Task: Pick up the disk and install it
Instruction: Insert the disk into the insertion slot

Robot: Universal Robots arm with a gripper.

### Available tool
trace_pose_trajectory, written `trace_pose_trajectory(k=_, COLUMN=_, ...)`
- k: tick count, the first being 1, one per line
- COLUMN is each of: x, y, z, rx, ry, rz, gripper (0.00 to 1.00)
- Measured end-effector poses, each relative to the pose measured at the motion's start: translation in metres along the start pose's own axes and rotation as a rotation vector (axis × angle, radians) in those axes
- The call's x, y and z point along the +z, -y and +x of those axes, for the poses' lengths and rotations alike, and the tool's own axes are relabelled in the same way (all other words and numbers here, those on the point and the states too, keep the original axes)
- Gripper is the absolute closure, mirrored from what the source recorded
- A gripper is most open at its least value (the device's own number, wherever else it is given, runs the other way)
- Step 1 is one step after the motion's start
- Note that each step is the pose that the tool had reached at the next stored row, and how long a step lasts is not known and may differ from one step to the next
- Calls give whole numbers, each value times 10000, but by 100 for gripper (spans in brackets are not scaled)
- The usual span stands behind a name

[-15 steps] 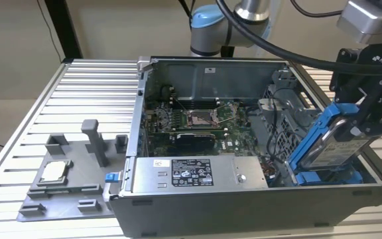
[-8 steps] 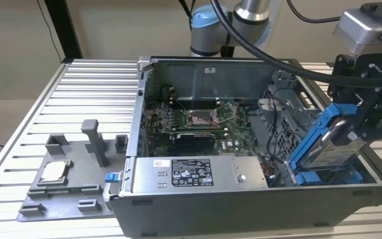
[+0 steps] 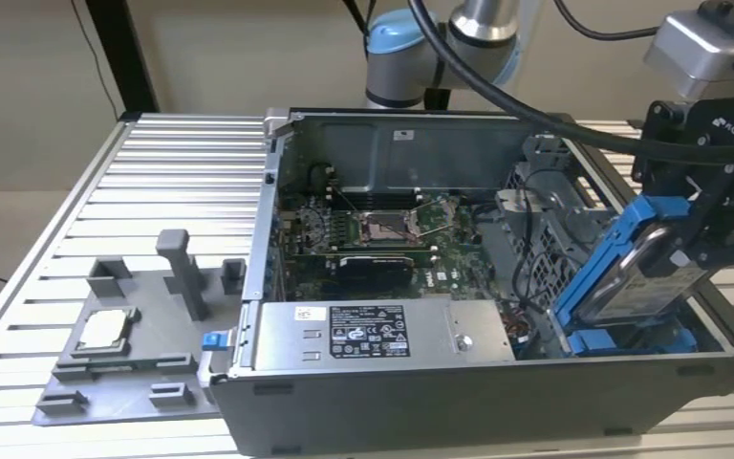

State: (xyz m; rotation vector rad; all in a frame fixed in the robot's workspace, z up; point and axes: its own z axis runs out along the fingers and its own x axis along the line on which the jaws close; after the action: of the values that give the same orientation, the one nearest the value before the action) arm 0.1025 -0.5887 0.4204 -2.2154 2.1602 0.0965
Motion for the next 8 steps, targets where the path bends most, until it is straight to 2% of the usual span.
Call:
trace_pose_trajectory(k=2, x=-29, y=-1, z=-3, rx=1, ry=16, rz=-1, gripper=100)
trace_pose_trajectory(k=8, x=-33, y=0, z=-4, rx=0, ry=18, rz=-2, gripper=100)
